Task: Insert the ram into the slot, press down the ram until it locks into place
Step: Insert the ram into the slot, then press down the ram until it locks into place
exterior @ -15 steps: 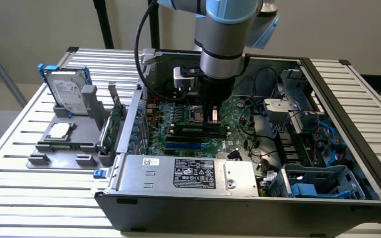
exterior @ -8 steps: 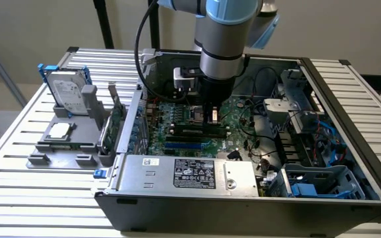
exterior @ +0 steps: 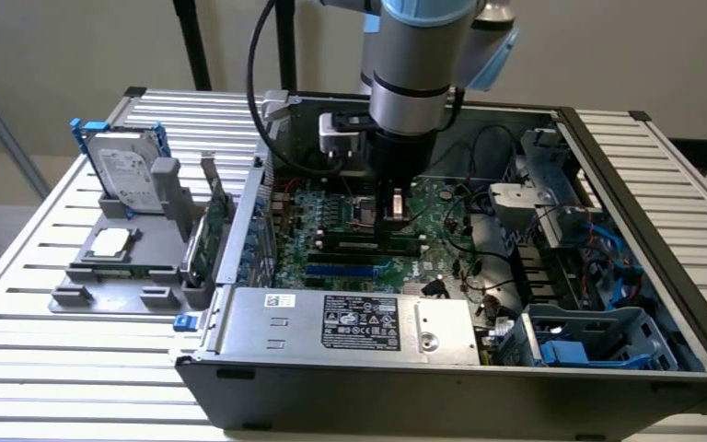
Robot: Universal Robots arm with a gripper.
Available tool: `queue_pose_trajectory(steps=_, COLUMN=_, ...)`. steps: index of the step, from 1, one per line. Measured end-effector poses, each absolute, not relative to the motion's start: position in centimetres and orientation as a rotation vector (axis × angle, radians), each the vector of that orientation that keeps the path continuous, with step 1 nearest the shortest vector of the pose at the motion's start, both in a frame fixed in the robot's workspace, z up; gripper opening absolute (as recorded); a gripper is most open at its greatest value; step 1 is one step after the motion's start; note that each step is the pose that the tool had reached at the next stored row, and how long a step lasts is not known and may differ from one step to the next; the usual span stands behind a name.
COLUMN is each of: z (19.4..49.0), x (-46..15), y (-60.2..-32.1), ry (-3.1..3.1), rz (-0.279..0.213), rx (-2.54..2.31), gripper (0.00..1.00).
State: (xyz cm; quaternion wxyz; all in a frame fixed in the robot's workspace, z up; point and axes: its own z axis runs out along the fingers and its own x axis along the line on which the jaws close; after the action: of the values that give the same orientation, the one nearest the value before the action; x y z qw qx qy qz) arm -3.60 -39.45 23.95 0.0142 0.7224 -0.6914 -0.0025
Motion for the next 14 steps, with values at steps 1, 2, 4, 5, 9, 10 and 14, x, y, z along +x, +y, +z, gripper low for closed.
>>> queue_pose_trajectory(steps=1, z=24.15, x=-3.68, y=-39.45, ry=-2.152, rz=-0.008, rx=2.249, gripper=0.21)
queue_pose_trajectory(steps=2, z=24.33, x=-3.76, y=-39.45, ry=-2.152, rz=-0.008, rx=2.249, gripper=0.21)
queue_pose_trajectory(steps=4, z=24.52, x=-3.92, y=-39.45, ry=-2.152, rz=-0.008, rx=2.249, gripper=0.13)
queue_pose_trajectory(steps=5, z=24.54, x=-4.03, y=-39.44, ry=-2.152, rz=-0.009, rx=2.249, gripper=0.13)
queue_pose_trajectory(steps=9, z=24.54, x=-4.13, y=-39.45, ry=-2.152, rz=-0.008, rx=2.249, gripper=0.11)
queue_pose_trajectory(steps=10, z=24.54, x=-4.13, y=-39.45, ry=-2.152, rz=-0.009, rx=2.249, gripper=0.11)
queue_pose_trajectory(steps=14, z=24.55, x=-4.13, y=-39.45, ry=-2.153, rz=-0.009, rx=2.249, gripper=0.11)
